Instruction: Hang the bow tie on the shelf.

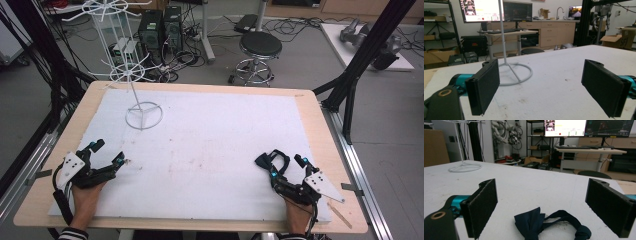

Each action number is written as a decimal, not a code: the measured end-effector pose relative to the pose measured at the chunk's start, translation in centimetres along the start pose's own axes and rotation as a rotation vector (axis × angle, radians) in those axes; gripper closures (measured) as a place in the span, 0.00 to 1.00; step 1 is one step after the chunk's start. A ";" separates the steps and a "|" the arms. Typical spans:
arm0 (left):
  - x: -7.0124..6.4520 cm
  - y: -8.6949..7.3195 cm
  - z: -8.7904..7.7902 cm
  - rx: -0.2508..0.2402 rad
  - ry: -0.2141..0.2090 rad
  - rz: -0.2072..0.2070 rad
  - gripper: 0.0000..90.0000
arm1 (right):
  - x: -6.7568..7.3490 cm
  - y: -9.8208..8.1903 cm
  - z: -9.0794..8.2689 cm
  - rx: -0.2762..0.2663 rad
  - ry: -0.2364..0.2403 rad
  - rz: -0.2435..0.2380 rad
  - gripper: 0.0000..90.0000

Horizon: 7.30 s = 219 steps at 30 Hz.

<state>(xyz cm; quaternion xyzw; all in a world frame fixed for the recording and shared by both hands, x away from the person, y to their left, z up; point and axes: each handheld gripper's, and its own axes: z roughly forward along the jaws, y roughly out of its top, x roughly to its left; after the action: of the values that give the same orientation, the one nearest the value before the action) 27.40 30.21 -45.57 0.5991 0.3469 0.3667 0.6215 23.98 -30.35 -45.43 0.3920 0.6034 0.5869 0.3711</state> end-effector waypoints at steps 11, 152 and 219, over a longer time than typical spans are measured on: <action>0.0 0.0 0.0 0.006 0.009 0.000 0.17 | 0.0 0.0 -0.1 -0.010 0.004 -0.002 0.11; -0.1 0.0 0.1 0.006 0.016 0.007 0.17 | 0.2 6.0 2.0 0.434 0.271 0.014 0.95; -0.1 0.0 0.0 0.007 0.015 0.011 0.17 | 14.8 15.2 20.6 0.028 0.413 0.056 0.94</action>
<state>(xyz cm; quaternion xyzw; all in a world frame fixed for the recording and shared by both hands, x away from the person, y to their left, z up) 27.37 30.08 -45.54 0.6003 0.3496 0.3733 0.6148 37.08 -8.26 -30.75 0.2850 0.6636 0.6565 0.2178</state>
